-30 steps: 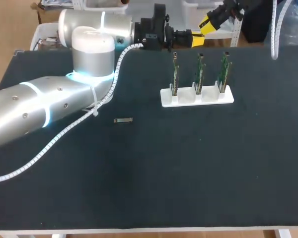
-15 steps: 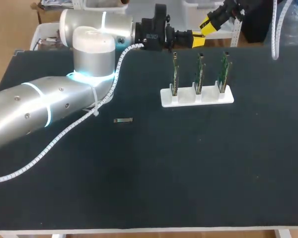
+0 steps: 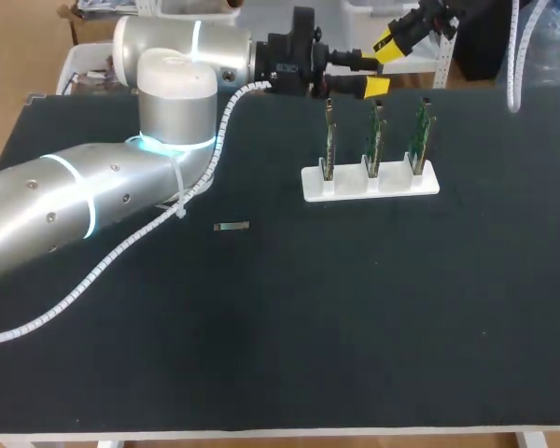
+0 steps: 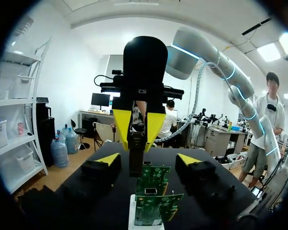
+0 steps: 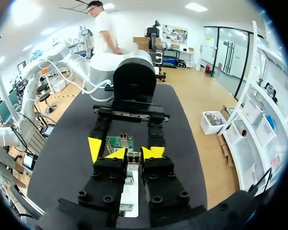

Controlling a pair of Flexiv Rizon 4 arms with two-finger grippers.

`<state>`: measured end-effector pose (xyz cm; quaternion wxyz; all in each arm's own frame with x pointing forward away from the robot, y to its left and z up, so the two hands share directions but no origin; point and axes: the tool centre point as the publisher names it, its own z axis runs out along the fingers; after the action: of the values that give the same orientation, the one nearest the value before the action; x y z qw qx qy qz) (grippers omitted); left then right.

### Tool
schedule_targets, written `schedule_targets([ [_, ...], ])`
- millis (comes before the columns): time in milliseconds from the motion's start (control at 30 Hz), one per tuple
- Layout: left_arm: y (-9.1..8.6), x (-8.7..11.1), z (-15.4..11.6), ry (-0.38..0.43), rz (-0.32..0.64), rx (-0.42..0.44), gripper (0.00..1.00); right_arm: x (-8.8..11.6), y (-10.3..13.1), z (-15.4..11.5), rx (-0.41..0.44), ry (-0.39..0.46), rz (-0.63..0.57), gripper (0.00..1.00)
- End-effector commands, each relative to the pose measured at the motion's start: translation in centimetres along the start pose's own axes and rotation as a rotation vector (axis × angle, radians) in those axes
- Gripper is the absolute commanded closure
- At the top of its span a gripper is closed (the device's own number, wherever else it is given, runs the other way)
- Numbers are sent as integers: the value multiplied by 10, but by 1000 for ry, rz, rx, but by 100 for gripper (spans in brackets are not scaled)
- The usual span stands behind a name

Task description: Pick up the optical module with the left hand, and insert it into the network port with the right hand.

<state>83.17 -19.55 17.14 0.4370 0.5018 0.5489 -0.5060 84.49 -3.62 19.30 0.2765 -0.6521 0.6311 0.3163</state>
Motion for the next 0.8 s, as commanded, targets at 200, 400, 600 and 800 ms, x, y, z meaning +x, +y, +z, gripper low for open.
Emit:
schedule_targets([
  [200, -4, 1, -3, 47, 17, -1, 0, -2, -6, -4, -691, -1, -8, 100],
  [400, -6, 1, -16, 98, 29, -32, 0, -2, -5, -4, -690, -3, -13, 100],
  [600, -9, 2, -37, 177, 42, -69, 0, -5, -3, -5, -691, -9, -23, 100],
  [800, -17, 7, -54, 227, 46, -100, 0, -4, -4, -7, -688, -12, -24, 100],
])
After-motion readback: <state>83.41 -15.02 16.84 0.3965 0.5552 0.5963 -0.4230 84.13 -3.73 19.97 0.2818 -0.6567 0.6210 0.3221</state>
